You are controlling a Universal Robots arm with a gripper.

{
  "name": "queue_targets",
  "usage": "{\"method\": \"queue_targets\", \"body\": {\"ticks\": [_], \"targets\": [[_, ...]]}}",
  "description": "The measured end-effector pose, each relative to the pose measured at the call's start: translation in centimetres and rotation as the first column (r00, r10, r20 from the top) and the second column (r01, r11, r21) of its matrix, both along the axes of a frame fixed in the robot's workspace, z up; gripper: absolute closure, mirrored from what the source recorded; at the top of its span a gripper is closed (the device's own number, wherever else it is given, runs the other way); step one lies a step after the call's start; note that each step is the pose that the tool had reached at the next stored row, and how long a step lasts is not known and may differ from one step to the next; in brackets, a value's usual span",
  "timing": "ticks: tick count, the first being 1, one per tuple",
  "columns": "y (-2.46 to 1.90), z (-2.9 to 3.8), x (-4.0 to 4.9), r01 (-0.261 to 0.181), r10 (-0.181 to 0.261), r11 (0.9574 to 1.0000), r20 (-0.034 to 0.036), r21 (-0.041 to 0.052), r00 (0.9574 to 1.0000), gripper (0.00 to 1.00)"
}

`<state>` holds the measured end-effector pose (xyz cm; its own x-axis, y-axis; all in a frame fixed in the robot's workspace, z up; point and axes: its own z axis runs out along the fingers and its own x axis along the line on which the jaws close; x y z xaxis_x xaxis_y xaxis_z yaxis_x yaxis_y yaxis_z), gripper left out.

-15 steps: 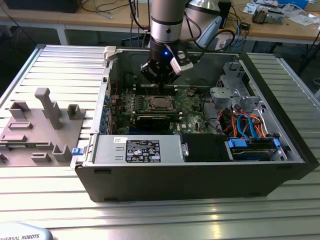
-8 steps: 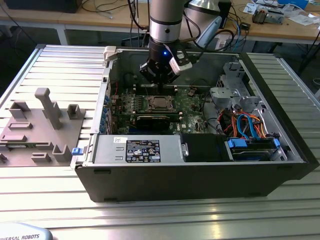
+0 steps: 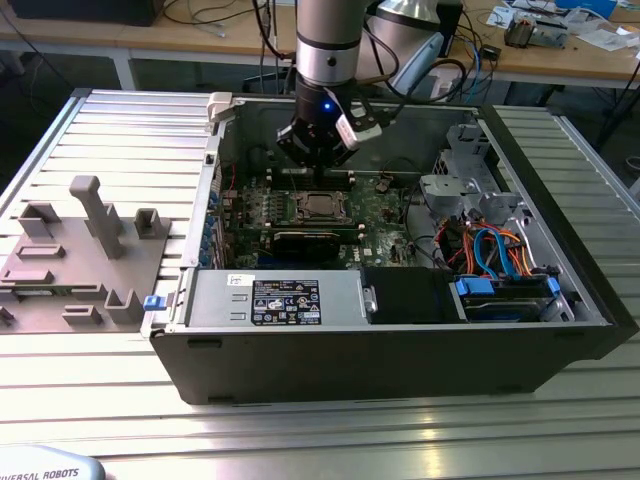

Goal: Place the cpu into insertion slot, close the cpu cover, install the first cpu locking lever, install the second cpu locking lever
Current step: 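Install the first cpu locking lever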

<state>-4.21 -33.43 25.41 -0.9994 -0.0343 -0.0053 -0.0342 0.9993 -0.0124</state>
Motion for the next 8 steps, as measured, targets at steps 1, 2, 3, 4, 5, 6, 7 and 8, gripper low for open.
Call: {"method": "queue_targets", "body": {"ticks": [1, 2, 3, 4, 5, 6, 7, 8], "targets": [[0.0, 0.0, -0.02, 0.0, 0.0, 1.0, -0.0001, -0.0001, 1.0, 0.89], [0.0, 0.0, -0.04, 0.0, 0.0, 1.0, 0.0, 0.0, 1.0, 0.89], [0.0, 0.0, -0.12, 0.0, 0.0, 1.0, 0.0, 0.0, 1.0, 0.89], [0.0, 0.0, -0.19, 0.0, 0.0, 1.0, 0.0, 0.0, 1.0, 0.89], [0.0, 0.0, -0.2, 0.0, 0.0, 1.0, -0.0001, 0.0, 1.0, 0.89], [0.0, 0.0, -0.21, 0.0, 0.0, 1.0, 0.0, 0.0, 1.0, 0.89], [0.0, 0.0, -0.23, 0.0, 0.0, 1.0, -0.0001, -0.0001, 1.0, 0.89], [0.0, 0.0, -0.23, 0.0, 0.0, 1.0, -0.0001, 0.0, 1.0, 0.89]]}}
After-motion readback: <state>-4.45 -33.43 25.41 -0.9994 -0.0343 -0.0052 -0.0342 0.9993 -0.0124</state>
